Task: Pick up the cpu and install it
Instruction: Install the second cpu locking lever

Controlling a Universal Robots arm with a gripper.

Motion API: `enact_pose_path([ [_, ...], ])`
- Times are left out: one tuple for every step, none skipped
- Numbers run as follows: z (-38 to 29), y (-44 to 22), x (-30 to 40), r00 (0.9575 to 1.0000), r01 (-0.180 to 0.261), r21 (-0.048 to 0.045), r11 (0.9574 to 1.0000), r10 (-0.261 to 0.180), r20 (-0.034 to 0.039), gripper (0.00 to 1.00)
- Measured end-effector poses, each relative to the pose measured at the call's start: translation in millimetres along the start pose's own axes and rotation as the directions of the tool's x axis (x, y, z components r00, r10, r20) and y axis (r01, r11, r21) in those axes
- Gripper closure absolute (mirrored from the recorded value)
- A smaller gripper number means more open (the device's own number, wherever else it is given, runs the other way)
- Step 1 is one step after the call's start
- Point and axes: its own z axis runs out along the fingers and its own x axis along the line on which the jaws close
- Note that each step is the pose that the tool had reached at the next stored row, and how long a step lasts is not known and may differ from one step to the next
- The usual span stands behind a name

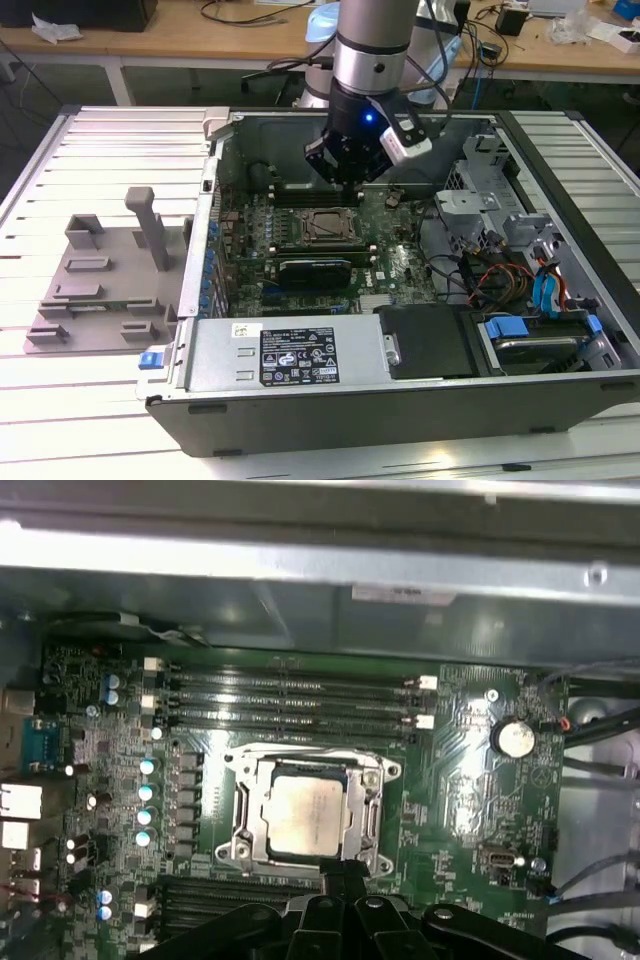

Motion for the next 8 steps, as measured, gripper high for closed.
enact_pose_path([
  [0.1, -2.6, 0.2, 1.0, 0.0, -0.0044, 1.0, 0.0, 0.0003, 0.89],
  [0.3, -6.1, 0.4, 1.0, 0.0, -0.0109, 0.9999, 0.0, 0.0007, 0.89],
  [0.4, -9.0, 0.6, 1.0, 0.0, -0.0155, 0.9999, 0.0, 0.001, 0.89],
  [0.8, -13.9, 0.9, 1.0, 0.0, -0.0254, 0.9997, 0.0, 0.0016, 0.89],
  [1.5, -18.0, 1.1, 1.0, 0.001, -0.0403, 0.9992, -0.001, 0.0025, 0.89],
  [2.6, -26.2, 1.9, 1.0, 0.002, -0.0714, 0.9974, -0.001, 0.0045, 0.89],
  [3.2, -30.9, 2.5, 1.0, 0.002, -0.0892, 0.996, -0.002, 0.0057, 0.89],
  [3.6, -33.7, 3.1, 1.0, 0.003, -0.0992, 0.9951, -0.002, 0.0063, 0.89],
])
